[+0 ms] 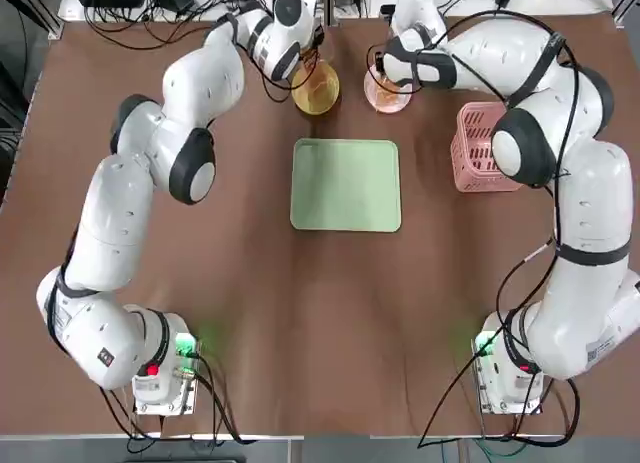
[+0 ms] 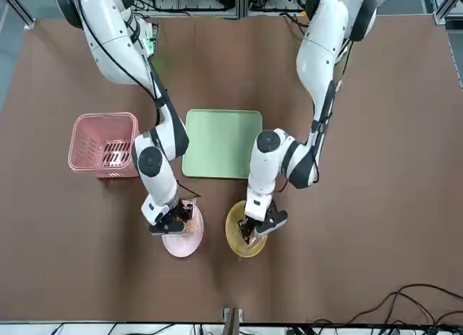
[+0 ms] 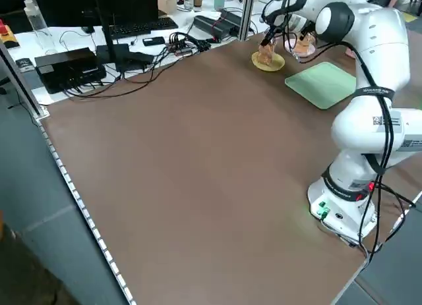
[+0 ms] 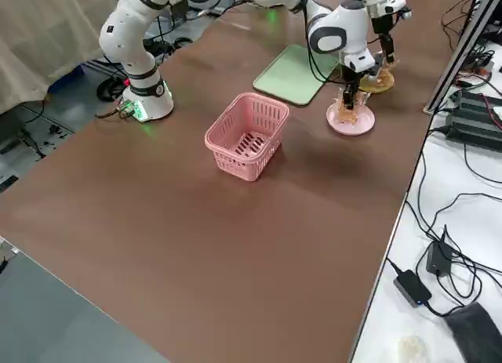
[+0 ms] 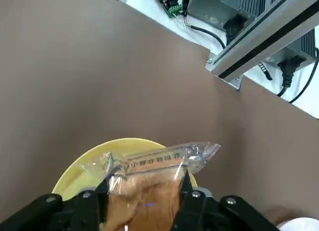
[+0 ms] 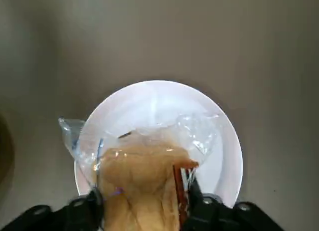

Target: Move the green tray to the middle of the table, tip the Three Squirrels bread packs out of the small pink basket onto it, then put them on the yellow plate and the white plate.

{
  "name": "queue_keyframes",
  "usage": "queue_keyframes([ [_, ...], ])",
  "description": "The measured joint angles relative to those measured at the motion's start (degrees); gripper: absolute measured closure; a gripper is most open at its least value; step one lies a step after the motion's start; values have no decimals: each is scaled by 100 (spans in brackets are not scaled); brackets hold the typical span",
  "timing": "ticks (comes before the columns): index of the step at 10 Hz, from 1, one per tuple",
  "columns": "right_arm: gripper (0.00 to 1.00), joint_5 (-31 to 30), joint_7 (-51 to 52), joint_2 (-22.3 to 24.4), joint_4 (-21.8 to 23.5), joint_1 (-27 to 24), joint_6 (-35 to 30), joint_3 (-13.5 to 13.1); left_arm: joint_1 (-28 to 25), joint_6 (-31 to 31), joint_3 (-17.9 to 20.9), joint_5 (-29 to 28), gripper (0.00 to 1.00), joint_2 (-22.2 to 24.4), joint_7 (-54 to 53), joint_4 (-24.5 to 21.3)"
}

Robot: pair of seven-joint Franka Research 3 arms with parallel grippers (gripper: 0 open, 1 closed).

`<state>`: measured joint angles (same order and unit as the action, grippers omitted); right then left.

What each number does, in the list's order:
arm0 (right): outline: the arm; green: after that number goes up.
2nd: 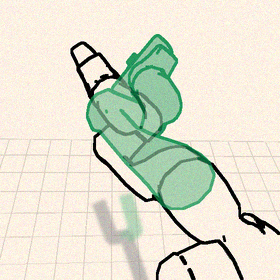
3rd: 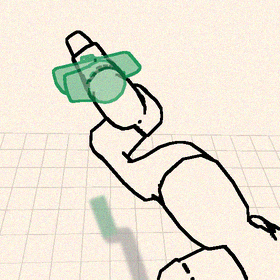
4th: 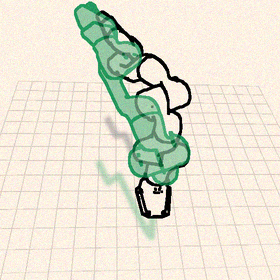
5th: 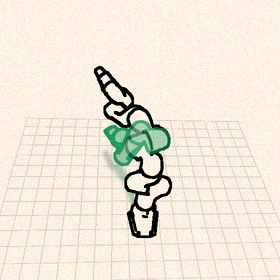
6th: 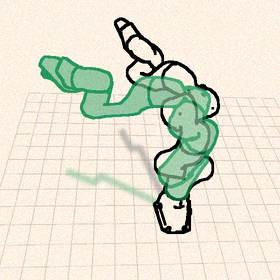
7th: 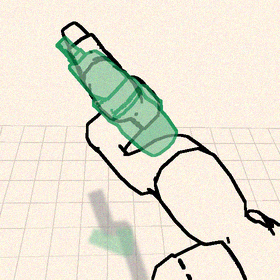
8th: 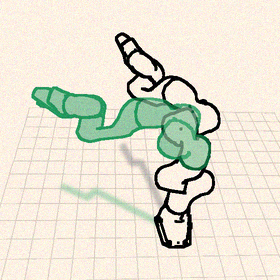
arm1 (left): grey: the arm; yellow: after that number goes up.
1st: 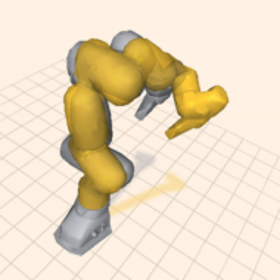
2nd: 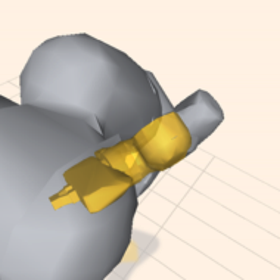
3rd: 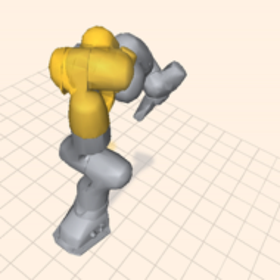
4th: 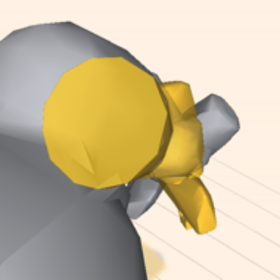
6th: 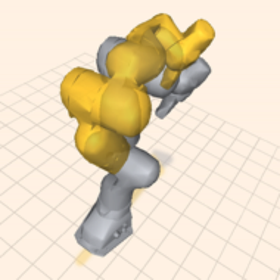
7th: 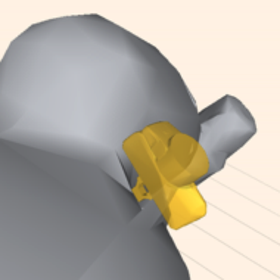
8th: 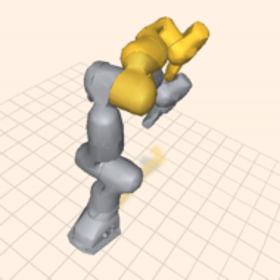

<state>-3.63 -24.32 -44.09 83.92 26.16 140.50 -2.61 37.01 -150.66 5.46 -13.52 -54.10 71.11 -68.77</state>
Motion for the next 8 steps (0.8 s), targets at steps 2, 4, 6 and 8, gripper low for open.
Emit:
queue_keyframes([
  [2, 18, 0, 3, -24, -1, 0, 26, 0, 0, -30, 2, 0, 45, -26, 0, 2],
  [4, 7, 0, 4, -24, -14, 0, 30, 0, 4, -246, 7, 0, 43, -132, -2, 3],
  [6, 1, 0, 4, -13, -68, -4, 37, -2, 9, -436, 25, 0, 37, -231, -10, 10],
  [8, 1, 0, 4, 143, -93, -8, -136, 4, 38, -443, 69, 0, 19, -247, -18, 21],
])
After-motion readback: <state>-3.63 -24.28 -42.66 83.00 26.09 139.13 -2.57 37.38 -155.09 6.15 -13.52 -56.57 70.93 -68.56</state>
